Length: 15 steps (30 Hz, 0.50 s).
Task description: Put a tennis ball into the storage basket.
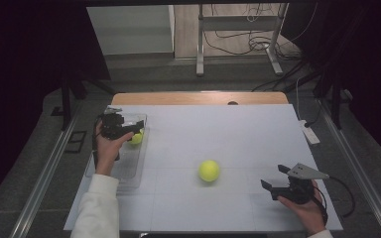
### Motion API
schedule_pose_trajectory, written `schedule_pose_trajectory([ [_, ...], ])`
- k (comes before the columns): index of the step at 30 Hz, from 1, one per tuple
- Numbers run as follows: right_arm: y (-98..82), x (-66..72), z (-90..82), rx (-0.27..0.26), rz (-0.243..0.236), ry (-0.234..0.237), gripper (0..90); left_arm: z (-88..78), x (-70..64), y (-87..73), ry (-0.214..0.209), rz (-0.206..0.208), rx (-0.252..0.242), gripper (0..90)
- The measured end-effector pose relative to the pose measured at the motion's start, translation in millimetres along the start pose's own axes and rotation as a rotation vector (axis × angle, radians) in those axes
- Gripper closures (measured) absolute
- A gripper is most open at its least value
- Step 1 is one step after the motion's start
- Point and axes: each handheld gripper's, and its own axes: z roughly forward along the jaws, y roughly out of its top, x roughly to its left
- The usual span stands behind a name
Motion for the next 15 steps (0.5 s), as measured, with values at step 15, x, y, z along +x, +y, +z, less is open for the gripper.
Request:
schedule_pose_trajectory([
  [15,0.7,0.6,-1.5,0.002,0.006,-0.013,13.3,-11.9,-24.7,1.9,-0.101,0.039,-0.042,15.5],
])
